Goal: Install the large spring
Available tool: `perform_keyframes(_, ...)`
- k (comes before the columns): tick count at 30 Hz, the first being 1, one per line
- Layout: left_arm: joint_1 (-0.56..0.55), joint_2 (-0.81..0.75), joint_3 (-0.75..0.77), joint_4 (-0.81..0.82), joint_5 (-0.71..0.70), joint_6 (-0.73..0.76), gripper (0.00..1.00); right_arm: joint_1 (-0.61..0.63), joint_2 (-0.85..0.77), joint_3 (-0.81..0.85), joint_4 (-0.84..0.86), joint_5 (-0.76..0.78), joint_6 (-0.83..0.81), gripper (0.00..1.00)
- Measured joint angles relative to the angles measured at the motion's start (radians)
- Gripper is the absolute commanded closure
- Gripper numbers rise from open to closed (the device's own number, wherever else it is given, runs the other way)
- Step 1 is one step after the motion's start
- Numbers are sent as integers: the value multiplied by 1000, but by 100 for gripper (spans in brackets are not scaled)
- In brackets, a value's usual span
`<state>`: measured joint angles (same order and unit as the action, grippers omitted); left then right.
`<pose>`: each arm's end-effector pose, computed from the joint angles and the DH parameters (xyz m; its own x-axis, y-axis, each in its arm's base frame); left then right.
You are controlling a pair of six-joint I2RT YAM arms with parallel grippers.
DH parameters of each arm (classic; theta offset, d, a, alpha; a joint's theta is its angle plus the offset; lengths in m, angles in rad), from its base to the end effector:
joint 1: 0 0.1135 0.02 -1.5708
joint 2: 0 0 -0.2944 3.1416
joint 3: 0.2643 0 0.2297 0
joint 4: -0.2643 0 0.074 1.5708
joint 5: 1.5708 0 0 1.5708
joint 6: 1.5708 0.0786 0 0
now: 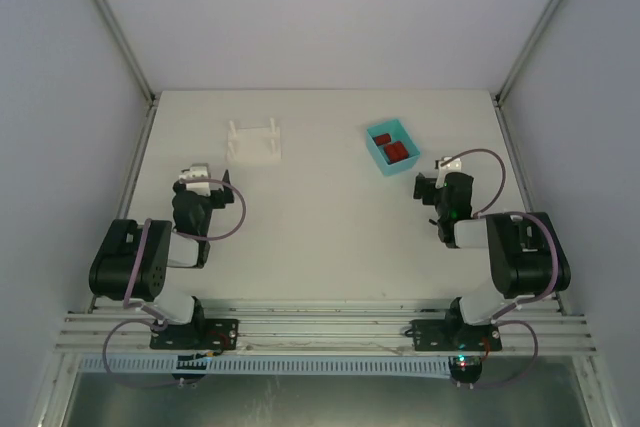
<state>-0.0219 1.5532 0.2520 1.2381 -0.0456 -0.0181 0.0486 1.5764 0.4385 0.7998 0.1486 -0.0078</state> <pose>0.2839 -0.0026 0.2005 -0.0626 -0.0167 -0.9979 -0.0247 0.9996 -0.0152 0.3125 0.0035 0.1815 -0.3320 -0.0239 -0.9430 0.0889 0.9944 -0.0565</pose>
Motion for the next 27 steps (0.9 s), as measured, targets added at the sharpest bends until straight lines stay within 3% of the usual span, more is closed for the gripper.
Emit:
perform_keyframes(22,-2,-3,0,-3,2,1,1,2,-2,0,0,10,0,1)
perform_keyframes(27,-14,-128,10,-129,3,15,1,17,-134,31,-170,38,3,1)
